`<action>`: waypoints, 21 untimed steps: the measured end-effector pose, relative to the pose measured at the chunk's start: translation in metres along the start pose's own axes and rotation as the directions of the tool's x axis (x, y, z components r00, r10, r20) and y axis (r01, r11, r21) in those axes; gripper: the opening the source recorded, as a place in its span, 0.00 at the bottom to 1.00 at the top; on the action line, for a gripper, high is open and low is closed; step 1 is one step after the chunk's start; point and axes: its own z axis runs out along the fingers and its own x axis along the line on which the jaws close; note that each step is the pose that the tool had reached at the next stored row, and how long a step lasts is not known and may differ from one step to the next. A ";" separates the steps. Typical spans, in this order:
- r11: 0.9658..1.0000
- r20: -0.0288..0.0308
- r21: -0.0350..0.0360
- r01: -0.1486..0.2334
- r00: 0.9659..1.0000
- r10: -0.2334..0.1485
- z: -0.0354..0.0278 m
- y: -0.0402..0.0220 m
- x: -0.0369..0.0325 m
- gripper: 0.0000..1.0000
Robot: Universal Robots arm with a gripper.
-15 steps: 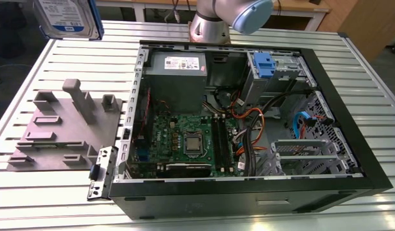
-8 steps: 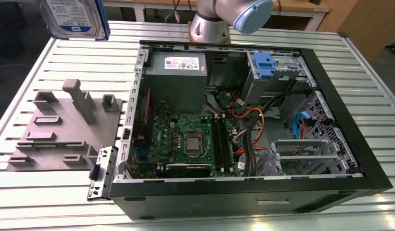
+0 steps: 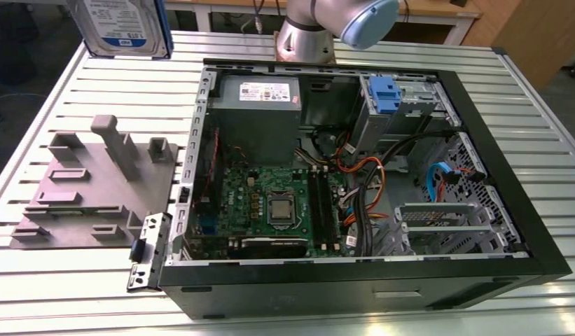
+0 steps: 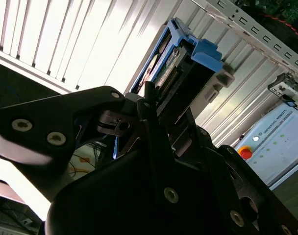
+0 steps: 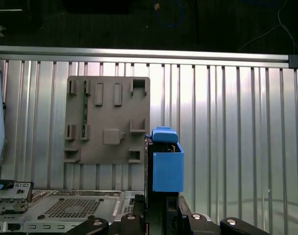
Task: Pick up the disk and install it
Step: 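Pick up the disk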
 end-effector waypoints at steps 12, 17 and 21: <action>1.000 0.000 0.000 0.000 1.000 0.000 -0.0015 -0.0261 0.0000 0.35; 1.000 0.000 0.000 0.000 1.000 0.000 -0.0020 -0.0355 0.0000 0.35; 1.000 0.000 0.000 0.000 1.000 0.000 -0.0024 -0.0422 0.0000 0.35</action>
